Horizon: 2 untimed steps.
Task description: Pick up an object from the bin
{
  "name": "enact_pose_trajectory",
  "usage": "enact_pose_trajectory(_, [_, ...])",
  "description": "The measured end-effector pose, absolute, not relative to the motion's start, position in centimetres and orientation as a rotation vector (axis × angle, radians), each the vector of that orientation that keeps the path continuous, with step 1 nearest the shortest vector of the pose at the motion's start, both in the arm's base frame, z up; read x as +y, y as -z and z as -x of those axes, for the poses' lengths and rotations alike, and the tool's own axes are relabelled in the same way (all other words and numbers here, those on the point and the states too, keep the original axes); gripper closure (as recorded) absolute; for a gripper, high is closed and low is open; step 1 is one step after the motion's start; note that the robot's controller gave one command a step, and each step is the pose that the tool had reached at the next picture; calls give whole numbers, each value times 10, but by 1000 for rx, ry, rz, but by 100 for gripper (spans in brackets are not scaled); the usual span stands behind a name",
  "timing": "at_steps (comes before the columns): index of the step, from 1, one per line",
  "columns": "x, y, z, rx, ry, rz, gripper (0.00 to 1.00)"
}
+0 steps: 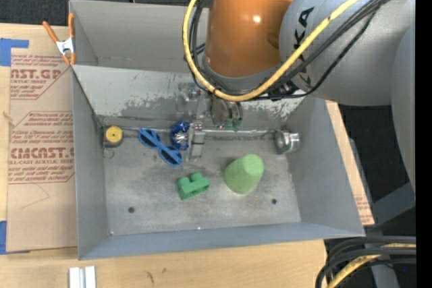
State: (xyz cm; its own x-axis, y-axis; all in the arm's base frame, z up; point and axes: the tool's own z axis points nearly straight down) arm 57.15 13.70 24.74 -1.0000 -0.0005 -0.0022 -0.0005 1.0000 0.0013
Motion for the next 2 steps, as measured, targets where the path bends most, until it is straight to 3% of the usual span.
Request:
enact_pose_trajectory(1, [86, -101, -536, 3150, 3, 40, 0])
enact_pose_trajectory(2, [80, -68, -545, 3144, -1, -60, 0])
